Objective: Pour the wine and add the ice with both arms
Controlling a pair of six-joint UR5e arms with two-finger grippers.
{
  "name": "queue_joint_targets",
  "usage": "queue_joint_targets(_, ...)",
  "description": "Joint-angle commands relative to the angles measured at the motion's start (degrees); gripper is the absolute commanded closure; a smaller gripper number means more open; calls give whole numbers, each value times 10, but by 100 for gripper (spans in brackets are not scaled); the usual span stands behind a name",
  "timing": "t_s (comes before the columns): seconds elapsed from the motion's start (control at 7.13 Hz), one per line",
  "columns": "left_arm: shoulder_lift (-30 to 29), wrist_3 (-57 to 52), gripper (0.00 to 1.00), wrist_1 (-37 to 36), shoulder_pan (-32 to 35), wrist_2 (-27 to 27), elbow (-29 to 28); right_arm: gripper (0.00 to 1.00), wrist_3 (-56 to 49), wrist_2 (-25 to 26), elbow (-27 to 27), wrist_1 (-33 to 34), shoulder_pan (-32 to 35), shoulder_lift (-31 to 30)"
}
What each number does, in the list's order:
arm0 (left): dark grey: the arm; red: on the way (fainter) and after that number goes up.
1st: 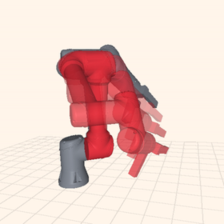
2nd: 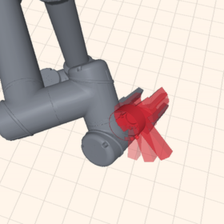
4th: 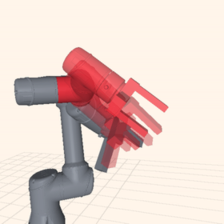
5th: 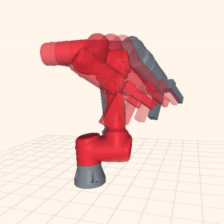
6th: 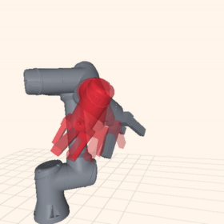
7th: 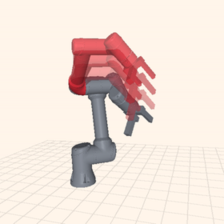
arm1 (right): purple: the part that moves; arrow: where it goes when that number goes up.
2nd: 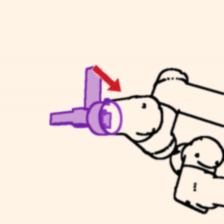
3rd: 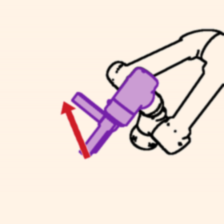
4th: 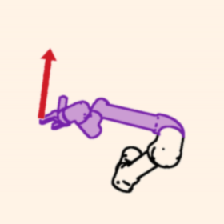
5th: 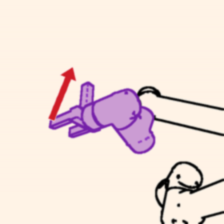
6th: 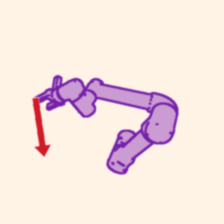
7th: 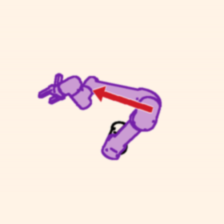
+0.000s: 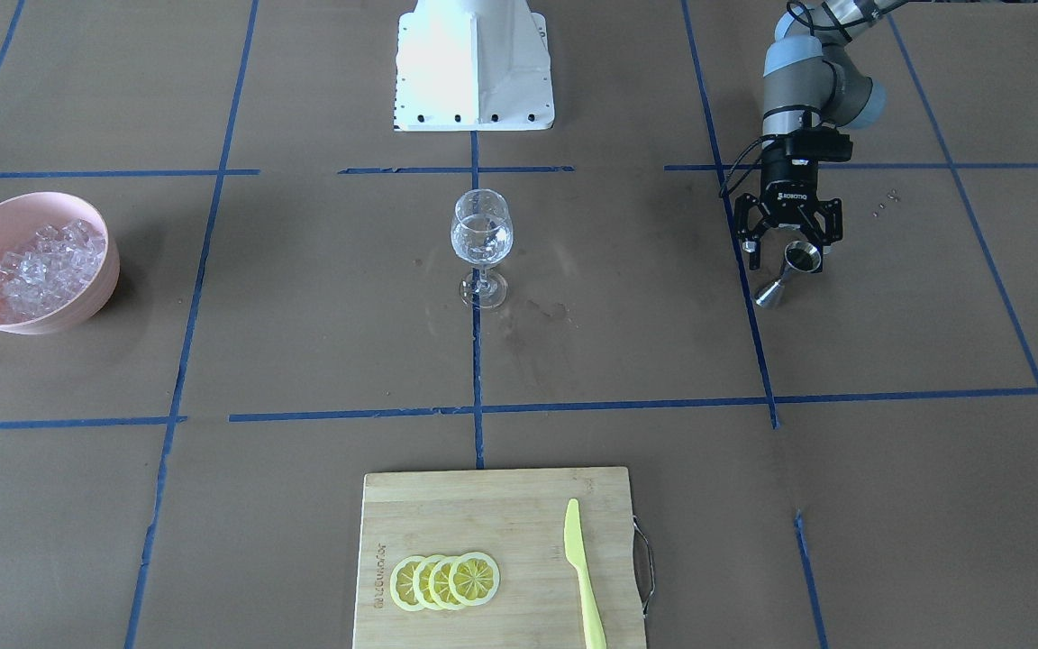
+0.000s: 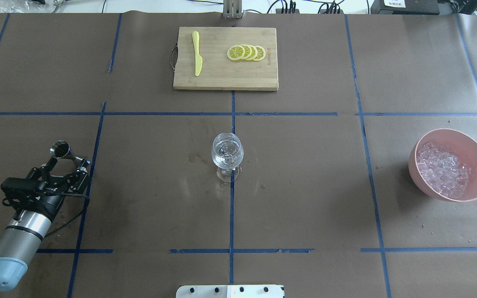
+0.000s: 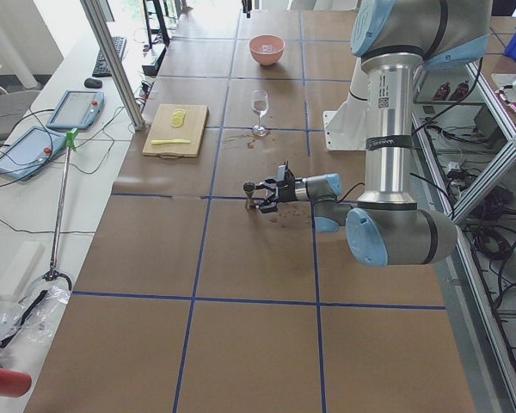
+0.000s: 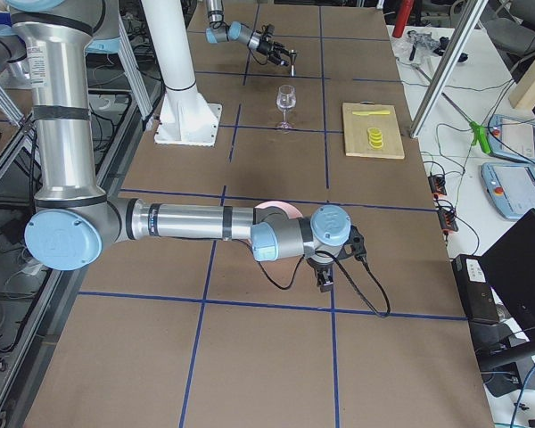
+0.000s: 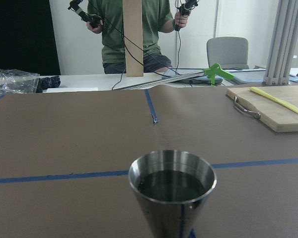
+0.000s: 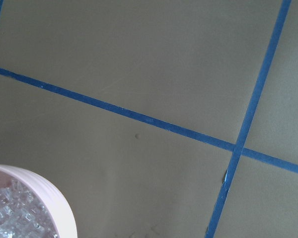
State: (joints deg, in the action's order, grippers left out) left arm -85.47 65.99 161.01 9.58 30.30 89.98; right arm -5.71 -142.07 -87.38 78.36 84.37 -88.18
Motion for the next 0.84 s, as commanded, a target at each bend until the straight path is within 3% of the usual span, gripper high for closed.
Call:
queue_joint_targets(0.0,-6,1,26,0,0,-2,-10,0,0,0,0,-1,0,-1)
queue_joint_targets(0.14,-14,1,35,1,0,-2,-14,0,0,0,-1,-1,0,-2)
queue_joint_targets(0.7,-12,1,36,2,1,-2,-22,0,0,0,0,-3,0,-2)
